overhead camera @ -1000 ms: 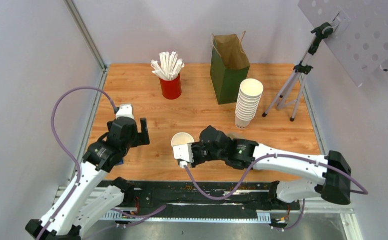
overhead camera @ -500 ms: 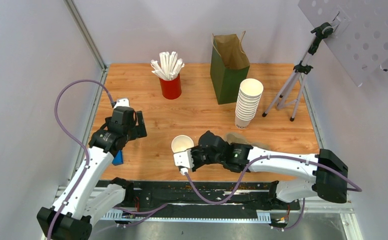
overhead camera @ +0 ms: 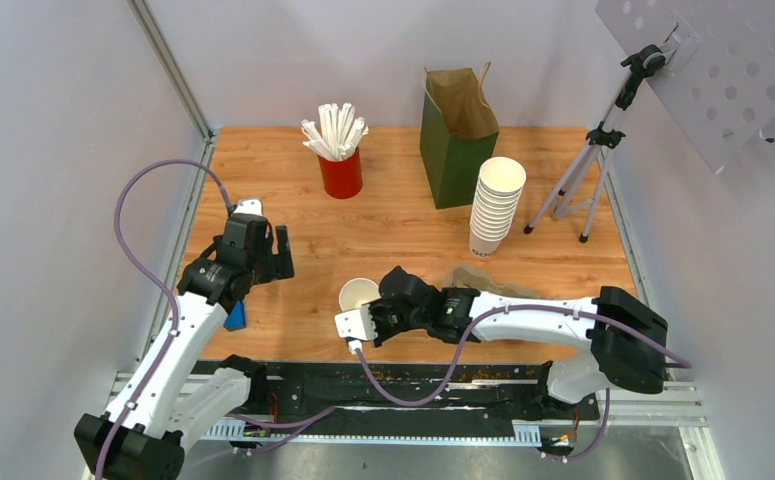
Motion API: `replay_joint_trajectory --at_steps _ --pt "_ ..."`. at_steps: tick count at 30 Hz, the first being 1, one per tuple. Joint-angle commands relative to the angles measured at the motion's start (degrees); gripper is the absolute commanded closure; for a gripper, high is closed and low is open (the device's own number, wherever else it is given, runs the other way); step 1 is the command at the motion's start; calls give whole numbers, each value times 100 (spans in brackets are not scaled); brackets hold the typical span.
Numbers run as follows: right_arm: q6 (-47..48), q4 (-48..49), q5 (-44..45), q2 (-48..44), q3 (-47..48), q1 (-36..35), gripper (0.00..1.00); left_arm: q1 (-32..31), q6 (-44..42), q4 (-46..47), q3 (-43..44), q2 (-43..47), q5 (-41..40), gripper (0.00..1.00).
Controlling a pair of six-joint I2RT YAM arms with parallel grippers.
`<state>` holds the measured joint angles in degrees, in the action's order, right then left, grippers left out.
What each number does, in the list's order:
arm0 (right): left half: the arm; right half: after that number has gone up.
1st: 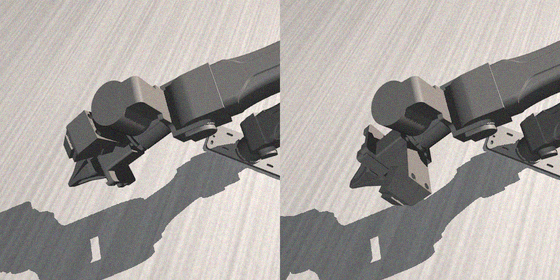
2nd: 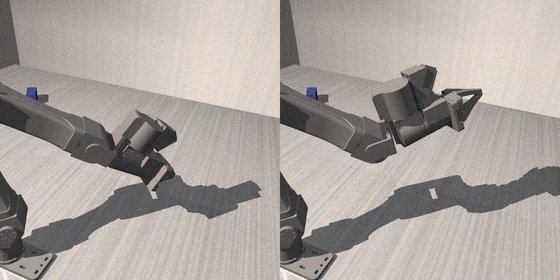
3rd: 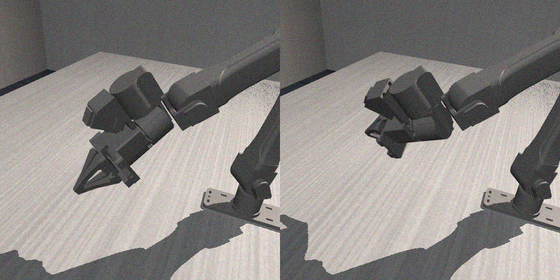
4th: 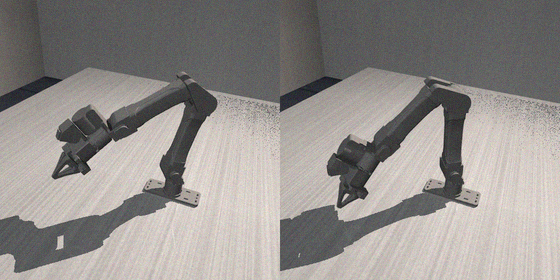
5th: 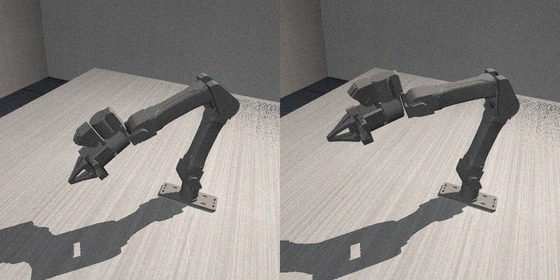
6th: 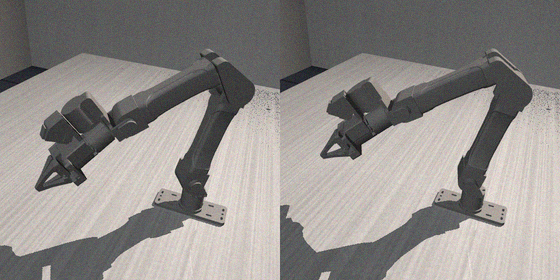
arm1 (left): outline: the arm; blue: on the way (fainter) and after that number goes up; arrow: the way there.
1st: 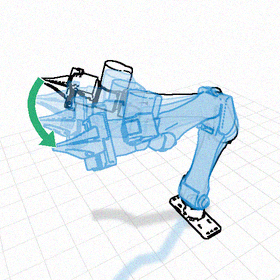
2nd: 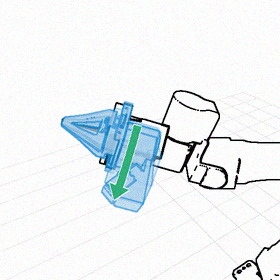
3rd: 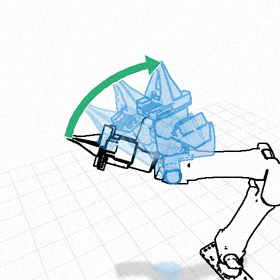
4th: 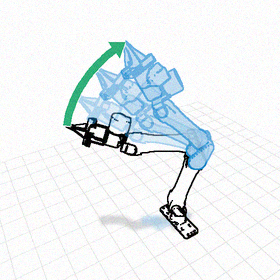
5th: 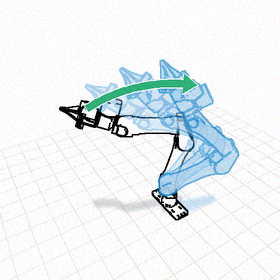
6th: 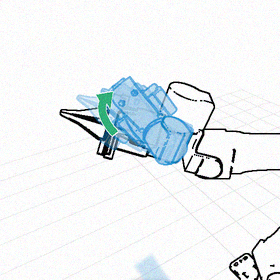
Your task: Pack the takeout coffee
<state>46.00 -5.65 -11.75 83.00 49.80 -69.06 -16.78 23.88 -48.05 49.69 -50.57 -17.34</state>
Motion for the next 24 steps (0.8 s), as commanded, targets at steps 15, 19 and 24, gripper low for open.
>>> replay_joint_trajectory --at_steps 15,19,24 --pt "-768 -1014 -19 -703 1606 -46 18 122 -42 -516 1013 120 -270 4" --pt "-1780 -853 334 -867 1838 -50 7 297 307 -686 1195 221 -512 3" --pt "-3139 -1427 1255 -846 2406 -50 9 763 850 -519 1009 307 -329 4"
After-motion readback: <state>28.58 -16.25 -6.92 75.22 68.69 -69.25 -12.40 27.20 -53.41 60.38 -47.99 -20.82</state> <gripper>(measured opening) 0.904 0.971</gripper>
